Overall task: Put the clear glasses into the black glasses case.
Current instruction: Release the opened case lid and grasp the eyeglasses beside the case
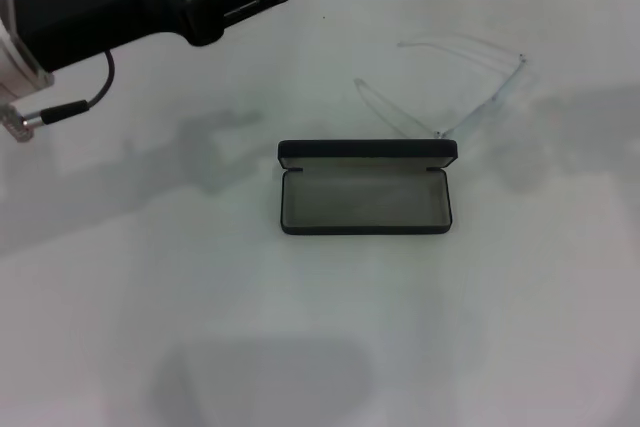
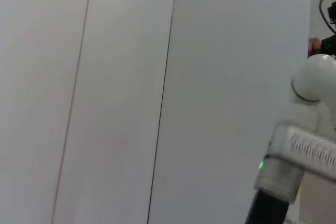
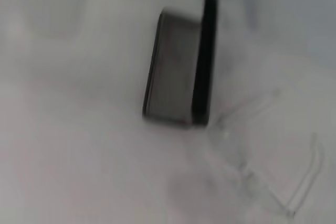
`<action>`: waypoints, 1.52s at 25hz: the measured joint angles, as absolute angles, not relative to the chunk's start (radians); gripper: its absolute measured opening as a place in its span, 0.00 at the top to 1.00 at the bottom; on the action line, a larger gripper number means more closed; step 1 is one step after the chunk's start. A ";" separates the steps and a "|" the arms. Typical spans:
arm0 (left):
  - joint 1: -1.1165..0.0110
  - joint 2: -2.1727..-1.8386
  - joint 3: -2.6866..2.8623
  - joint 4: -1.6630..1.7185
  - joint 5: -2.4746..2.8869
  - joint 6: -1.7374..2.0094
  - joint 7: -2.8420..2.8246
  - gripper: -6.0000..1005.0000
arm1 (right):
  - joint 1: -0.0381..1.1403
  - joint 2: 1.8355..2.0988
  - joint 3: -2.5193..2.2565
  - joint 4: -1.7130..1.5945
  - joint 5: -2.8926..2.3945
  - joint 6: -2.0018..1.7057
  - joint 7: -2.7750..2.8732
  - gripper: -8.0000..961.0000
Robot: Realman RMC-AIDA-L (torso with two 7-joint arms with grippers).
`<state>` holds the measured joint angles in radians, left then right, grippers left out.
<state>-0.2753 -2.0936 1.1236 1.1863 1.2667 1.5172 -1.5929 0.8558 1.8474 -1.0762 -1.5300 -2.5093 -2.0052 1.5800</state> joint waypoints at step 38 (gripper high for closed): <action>-0.206 -2.087 1.107 1.120 1.213 1.552 -1.525 0.49 | 0.925 2.015 -1.295 -1.374 -2.765 -1.782 1.758 0.53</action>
<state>-0.2056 -2.0868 1.1073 1.1196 1.2134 1.5521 -1.5251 0.9250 2.0147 -1.2947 -1.3743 -2.7647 -1.7823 1.7585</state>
